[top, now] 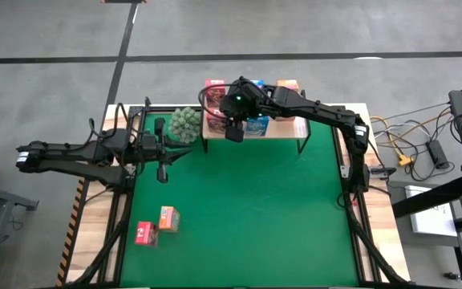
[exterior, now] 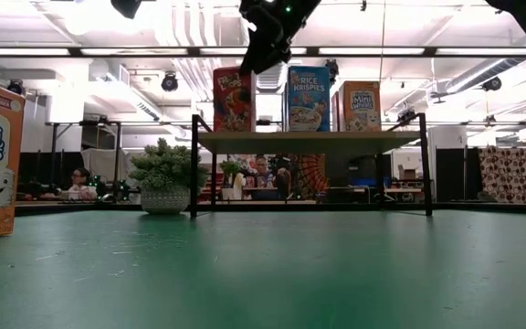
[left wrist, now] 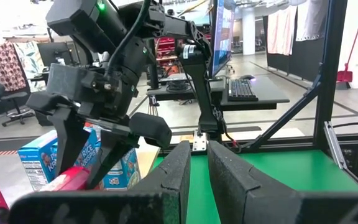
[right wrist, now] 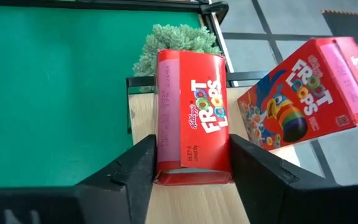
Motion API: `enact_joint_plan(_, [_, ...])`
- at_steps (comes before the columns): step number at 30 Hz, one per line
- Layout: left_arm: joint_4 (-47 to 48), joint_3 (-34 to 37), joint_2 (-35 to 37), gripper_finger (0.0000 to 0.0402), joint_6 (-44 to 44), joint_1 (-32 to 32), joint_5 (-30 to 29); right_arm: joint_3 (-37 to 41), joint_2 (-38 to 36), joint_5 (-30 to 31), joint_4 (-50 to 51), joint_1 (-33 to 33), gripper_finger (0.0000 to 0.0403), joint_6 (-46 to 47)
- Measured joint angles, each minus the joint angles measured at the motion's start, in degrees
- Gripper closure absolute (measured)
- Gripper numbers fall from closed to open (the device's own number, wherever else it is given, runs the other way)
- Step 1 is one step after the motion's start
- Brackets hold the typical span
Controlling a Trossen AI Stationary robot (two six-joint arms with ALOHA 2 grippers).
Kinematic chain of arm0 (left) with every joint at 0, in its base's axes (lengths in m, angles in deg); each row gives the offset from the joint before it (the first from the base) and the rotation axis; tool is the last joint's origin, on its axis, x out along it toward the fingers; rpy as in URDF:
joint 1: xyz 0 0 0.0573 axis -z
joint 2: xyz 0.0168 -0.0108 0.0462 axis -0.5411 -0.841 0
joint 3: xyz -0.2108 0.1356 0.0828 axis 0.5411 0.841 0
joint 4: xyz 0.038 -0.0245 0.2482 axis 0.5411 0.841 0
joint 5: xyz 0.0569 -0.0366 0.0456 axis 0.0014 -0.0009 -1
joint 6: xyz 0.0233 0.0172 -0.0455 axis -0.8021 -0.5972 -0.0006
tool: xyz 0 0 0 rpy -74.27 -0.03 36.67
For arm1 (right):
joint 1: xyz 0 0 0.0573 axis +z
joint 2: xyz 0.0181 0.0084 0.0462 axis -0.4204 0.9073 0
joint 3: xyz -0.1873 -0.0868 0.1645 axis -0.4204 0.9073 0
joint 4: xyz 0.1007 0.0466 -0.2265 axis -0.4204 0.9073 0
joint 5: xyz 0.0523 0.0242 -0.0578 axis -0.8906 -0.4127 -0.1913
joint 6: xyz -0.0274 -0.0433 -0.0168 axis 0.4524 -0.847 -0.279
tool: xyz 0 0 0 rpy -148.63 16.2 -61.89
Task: Stack cereal on shelf
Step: Put the top red cereal box on the shelf aligned with the other red cereal box
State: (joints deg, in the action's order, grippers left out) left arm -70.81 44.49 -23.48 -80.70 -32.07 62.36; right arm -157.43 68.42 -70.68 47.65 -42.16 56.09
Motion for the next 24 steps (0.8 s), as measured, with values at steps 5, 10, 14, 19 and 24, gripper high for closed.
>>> enact_joint_plan(5, [-0.16, 0.0, -0.02, 0.0363, 0.0, 0.0, 0.0, 0.35, 0.0, 0.11, 0.0, -0.22, 0.0175, 0.57])
enact_joint_plan(10, [-0.2, 0.0, -0.14, 0.0363, 0.47, 0.0, 0.0, -0.45, -0.13, 0.17, 0.39, -0.24, 0.0144, 1.32])
enact_joint_plan(14, [-0.23, 0.0, -0.95, 0.0363, 1.54, 0.0, 0.0, -2.83, -1.26, 0.14, 1.68, -0.1, 0.0137, 2.08])
enact_joint_plan(19, [-1.53, 0.0, -3.36, 0.0363, 2.97, 0.0, 0.0, -3.65, -4.47, 0.14, 1.92, 1.07, 0.0145, 2.2])
enact_joint_plan(24, [-2.93, -0.02, -6.65, 0.0363, 4.35, 0.0, 0.09, -2.52, -8.61, 0.18, 2.49, 3.73, 0.0171, 1.58])
